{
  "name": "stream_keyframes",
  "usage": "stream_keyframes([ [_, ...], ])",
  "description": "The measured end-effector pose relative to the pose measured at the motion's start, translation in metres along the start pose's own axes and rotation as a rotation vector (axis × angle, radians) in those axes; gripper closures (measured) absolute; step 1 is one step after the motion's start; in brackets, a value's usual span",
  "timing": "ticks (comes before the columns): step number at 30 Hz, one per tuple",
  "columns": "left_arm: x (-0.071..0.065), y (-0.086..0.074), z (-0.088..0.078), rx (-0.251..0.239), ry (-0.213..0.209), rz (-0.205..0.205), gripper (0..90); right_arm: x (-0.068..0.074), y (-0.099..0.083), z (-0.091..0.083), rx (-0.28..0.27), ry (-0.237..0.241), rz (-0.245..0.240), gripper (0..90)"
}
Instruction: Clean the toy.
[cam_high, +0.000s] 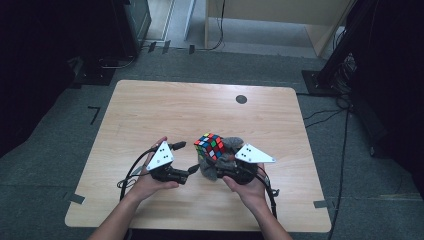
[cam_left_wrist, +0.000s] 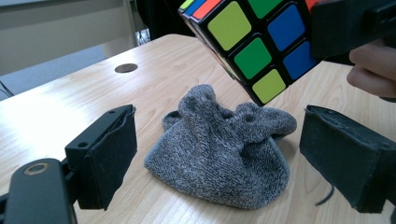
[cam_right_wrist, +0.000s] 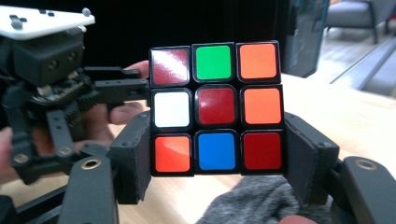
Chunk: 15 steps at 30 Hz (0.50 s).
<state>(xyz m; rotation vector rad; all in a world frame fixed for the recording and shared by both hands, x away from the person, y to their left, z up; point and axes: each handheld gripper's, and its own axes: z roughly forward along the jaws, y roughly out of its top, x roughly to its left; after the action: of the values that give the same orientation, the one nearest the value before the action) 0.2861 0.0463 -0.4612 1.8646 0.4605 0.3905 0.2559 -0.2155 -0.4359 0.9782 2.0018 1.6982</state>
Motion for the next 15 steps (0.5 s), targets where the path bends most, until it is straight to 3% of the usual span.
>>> stream_keyframes([
  [5,-0.006,0.0,0.002,0.015,-0.004,0.051,12.5,0.002,0.001,0.002,0.024,0.038,0.055,34.2],
  [10,-0.012,0.001,0.004,0.023,0.028,0.108,12.3,0.001,0.002,0.003,0.069,0.086,0.128,34.2],
  [15,-0.014,0.001,0.004,0.009,0.056,0.134,13.1,0.005,0.002,0.006,0.104,0.093,0.134,34.2],
])
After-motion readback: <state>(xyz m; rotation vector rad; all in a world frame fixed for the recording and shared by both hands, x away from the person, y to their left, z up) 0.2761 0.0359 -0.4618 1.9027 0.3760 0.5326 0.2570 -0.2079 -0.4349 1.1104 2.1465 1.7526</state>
